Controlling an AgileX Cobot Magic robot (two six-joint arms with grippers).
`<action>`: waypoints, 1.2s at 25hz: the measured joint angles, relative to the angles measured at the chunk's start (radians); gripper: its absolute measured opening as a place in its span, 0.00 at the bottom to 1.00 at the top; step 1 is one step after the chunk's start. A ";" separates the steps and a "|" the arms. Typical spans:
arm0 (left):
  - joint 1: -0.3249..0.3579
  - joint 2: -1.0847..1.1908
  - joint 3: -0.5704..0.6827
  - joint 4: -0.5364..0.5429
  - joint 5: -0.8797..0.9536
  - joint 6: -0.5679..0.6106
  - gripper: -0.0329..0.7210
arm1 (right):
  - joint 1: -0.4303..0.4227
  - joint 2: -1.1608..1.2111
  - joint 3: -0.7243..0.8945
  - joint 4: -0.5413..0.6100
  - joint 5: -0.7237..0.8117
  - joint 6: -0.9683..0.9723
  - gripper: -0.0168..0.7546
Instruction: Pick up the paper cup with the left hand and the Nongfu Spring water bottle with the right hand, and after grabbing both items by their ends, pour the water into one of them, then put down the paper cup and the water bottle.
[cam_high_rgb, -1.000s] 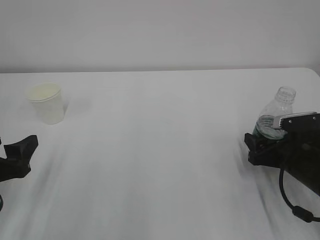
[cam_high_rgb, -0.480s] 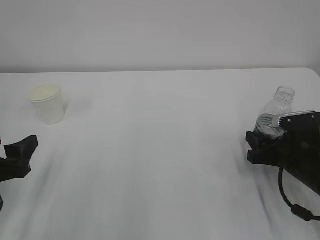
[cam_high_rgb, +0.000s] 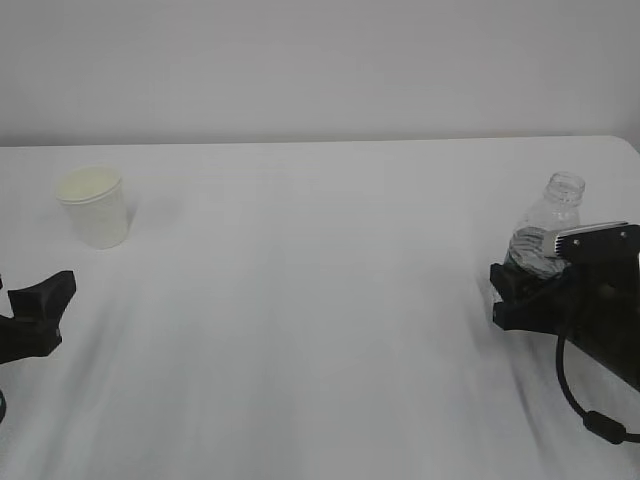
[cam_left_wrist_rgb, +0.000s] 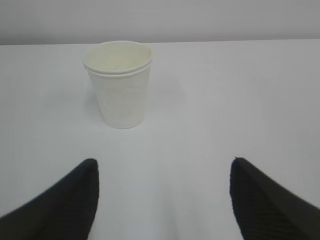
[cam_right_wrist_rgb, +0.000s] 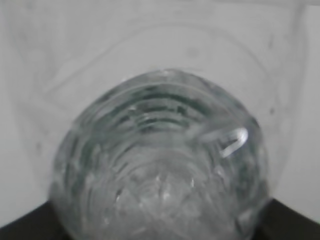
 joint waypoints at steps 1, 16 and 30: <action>0.000 0.000 0.000 0.000 0.000 0.002 0.82 | 0.000 0.000 0.000 -0.003 0.000 -0.002 0.59; 0.000 0.000 0.000 0.000 0.000 0.002 0.82 | 0.000 -0.147 0.063 -0.054 0.027 -0.002 0.58; 0.000 0.000 0.000 0.007 0.000 0.002 0.82 | 0.000 -0.225 0.100 -0.256 0.029 0.005 0.58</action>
